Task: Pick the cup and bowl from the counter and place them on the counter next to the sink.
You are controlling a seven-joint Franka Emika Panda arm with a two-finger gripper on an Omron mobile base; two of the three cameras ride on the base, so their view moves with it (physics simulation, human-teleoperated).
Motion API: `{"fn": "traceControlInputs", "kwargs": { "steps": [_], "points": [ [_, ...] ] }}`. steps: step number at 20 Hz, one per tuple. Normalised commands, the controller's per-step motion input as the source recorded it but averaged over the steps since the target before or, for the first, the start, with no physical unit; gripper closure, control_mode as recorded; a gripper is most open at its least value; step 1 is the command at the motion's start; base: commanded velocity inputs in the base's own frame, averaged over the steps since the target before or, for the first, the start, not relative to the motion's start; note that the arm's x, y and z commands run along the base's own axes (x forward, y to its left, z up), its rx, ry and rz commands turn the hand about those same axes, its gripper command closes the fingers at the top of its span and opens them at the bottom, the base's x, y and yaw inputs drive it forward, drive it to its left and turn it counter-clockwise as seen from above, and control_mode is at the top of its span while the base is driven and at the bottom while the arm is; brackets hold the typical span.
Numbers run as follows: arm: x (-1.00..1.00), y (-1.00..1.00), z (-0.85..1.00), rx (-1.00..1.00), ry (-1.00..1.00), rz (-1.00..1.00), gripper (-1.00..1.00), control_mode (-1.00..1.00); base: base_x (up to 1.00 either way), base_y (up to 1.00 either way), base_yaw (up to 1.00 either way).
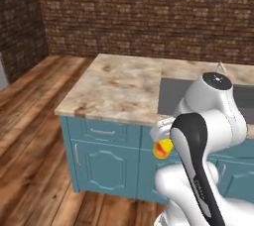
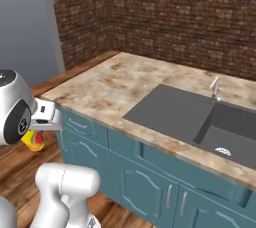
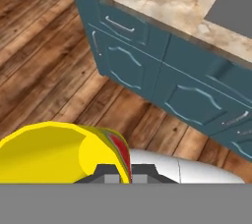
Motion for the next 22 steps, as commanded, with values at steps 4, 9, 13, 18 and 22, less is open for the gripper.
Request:
{"fn": "traceControlInputs", "kwargs": {
  "steps": [4, 9, 13, 18, 22],
  "points": [
    [0.00, 0.00, 0.00, 0.00, 0.00, 0.00, 1.00, 1.00, 0.93, 0.28, -0.03],
    [0.00, 0.00, 0.00, 0.00, 0.00, 0.00, 1.00, 1.00, 1.00, 0.29, -0.18],
    [0.00, 0.00, 0.00, 0.00, 0.00, 0.00, 1.00, 1.00, 0.85, 0.19, -0.44],
    [0.00, 0.00, 0.00, 0.00, 0.00, 0.00, 1.00, 1.00, 0.82, 0.01, -0.62],
    [0.00, 0.00, 0.00, 0.00, 0.00, 0.00, 1.00, 1.00, 0.51, -0.01, -0.30]
  ]
}}
